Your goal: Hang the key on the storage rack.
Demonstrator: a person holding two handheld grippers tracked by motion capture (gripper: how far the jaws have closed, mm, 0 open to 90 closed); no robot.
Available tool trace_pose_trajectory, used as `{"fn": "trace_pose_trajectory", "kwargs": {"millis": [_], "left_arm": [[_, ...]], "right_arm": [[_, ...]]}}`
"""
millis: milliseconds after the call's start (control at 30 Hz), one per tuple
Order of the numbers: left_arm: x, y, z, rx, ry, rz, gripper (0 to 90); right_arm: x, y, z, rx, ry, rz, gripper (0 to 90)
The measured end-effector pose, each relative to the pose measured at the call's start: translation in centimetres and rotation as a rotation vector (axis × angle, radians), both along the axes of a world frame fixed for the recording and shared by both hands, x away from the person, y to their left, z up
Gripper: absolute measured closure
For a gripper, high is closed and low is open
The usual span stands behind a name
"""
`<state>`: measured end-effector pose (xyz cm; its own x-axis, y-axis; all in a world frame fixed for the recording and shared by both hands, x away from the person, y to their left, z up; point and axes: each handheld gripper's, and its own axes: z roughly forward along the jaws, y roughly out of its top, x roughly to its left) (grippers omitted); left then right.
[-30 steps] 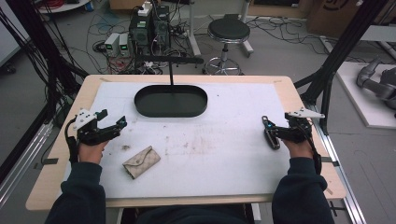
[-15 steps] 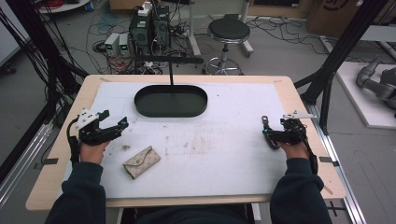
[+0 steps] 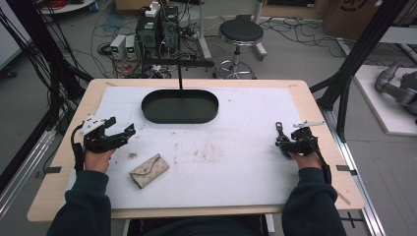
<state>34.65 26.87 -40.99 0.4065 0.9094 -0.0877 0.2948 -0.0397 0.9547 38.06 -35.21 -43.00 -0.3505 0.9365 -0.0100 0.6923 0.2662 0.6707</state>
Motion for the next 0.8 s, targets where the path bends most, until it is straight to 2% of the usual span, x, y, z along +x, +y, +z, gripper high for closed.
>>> {"fn": "trace_pose_trajectory", "kwargs": {"millis": [100,167,267,433,500,533,600,700,767,800], "left_arm": [[0.07,-0.12,-0.07,0.008,0.004,-0.006,20.5],[0.08,-0.14,-0.08,0.009,0.007,-0.009,20.5],[0.09,-0.09,-0.10,0.009,0.011,-0.006,20.5],[0.15,-0.13,-0.16,0.010,0.015,-0.007,20.7],[0.15,-0.13,-0.16,0.013,0.020,-0.008,21.0],[0.16,-0.10,-0.17,0.013,0.021,-0.005,21.1],[0.17,-0.04,-0.19,0.008,0.022,-0.006,21.2],[0.17,0.03,-0.20,0.006,0.026,-0.002,21.3],[0.17,0.00,-0.25,0.008,0.027,-0.002,21.7],[0.17,0.00,-0.25,0.008,0.027,-0.002,22.1]], "right_arm": [[0.25,-0.03,-0.44,-0.001,0.036,0.001,35.6],[0.40,0.09,-0.73,-0.020,0.058,-0.001,36.6],[0.47,0.13,-0.81,-0.035,0.057,0.006,37.5],[0.45,0.15,-0.74,-0.032,0.065,-0.015,43.9],[0.55,0.20,-0.51,-0.036,0.083,-0.027,48.6],[0.77,0.52,-0.28,-0.058,0.104,-0.041,48.9],[0.79,0.76,-0.21,-0.074,0.107,-0.041,48.9],[0.75,0.54,-0.34,-0.071,0.098,-0.020,47.2],[0.76,0.44,-0.46,-0.091,0.080,0.015,44.9],[0.76,0.44,-0.46,-0.091,0.080,0.015,44.9]]}}
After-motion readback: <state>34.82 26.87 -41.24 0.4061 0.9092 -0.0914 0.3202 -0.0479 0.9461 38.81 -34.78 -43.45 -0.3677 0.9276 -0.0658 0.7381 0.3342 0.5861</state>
